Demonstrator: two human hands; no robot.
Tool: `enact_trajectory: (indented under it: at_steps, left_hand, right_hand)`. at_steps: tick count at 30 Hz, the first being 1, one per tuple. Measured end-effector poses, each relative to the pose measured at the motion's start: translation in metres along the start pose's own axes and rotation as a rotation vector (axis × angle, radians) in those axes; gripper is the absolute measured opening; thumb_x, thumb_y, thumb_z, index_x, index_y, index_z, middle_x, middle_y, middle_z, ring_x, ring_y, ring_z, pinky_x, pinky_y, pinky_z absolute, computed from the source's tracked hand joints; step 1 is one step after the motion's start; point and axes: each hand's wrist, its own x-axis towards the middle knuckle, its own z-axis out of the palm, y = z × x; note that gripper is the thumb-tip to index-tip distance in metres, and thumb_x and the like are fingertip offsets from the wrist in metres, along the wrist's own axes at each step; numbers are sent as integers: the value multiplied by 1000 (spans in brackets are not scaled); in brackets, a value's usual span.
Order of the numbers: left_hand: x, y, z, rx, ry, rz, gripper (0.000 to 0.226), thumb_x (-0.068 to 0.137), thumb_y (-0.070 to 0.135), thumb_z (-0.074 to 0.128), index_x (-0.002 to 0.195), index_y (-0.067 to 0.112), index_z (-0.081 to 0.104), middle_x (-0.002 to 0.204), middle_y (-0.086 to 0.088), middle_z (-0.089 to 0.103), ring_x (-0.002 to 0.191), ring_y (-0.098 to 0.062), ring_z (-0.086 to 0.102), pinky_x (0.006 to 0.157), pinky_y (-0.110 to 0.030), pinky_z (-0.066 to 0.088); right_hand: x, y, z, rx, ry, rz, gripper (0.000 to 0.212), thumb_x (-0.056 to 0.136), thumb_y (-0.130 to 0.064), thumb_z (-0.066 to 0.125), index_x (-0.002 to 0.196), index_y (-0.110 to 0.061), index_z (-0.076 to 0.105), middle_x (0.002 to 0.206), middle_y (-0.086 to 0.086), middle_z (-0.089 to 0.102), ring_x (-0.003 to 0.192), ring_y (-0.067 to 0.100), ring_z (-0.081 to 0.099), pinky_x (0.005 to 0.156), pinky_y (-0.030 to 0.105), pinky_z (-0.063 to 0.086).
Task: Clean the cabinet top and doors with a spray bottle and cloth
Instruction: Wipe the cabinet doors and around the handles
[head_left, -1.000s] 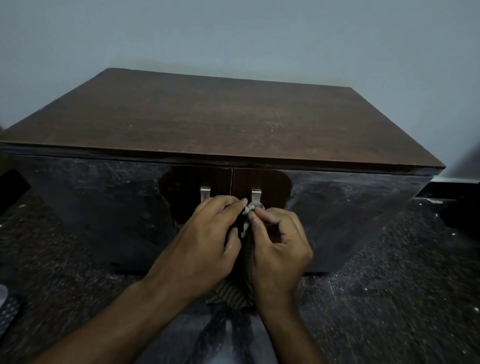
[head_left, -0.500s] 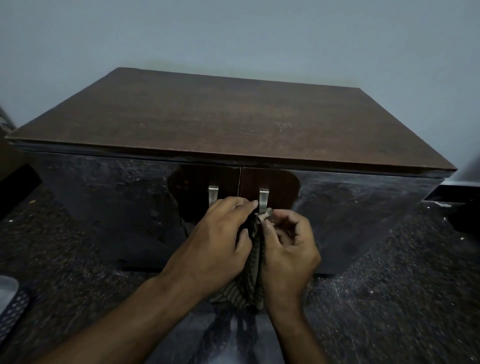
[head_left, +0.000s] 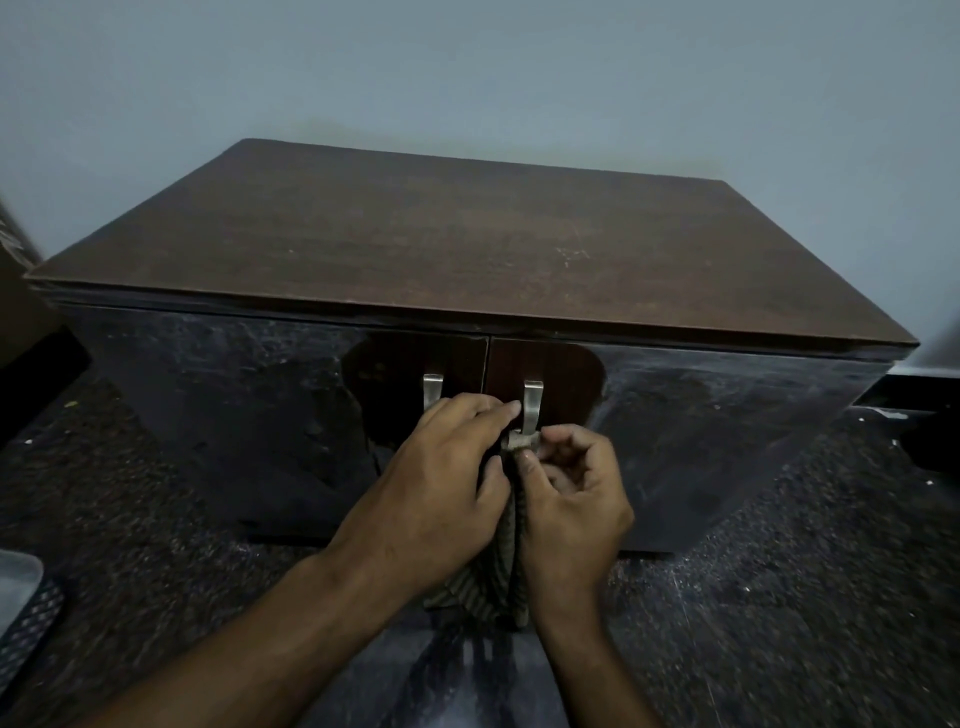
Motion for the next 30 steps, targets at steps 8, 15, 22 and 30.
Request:
enact_trajectory:
  at_steps: [8,15,22,30]
  left_hand:
    - [-1,-2,2,20,8,-31,43,90,16,58,132,18,58,121,10,58,114,2,48,97,-7,33]
    - [0,0,-1,22,29,-78,45,90,17,58,135,20,56,107,13,61,93,3,52,91,-18,47]
    - [2,1,-4,20,-40,-154,44,90,34,61,134,29,55,109,11,62,98,-4,59,89,-21,49]
    - [1,6,0,-147,-164,-301,9,88,28,64,80,27,67,69,10,67,63,-1,64,58,-23,55]
  right_hand:
    - [-2,-8,3,2,63,-11,29,80,7,75,86,-19,63,79,0,67,66,-1,65,58,8,49]
    - [3,3,8,-88,59,104,30,78,7,74,86,-19,62,76,0,66,61,3,61,55,10,47]
    - [3,-35,-6,162,-75,21,24,79,17,68,92,-3,70,75,4,67,63,0,61,61,12,50]
    - [17,-39,-30,594,-112,454,16,87,12,54,81,0,63,65,13,64,57,20,58,49,21,50]
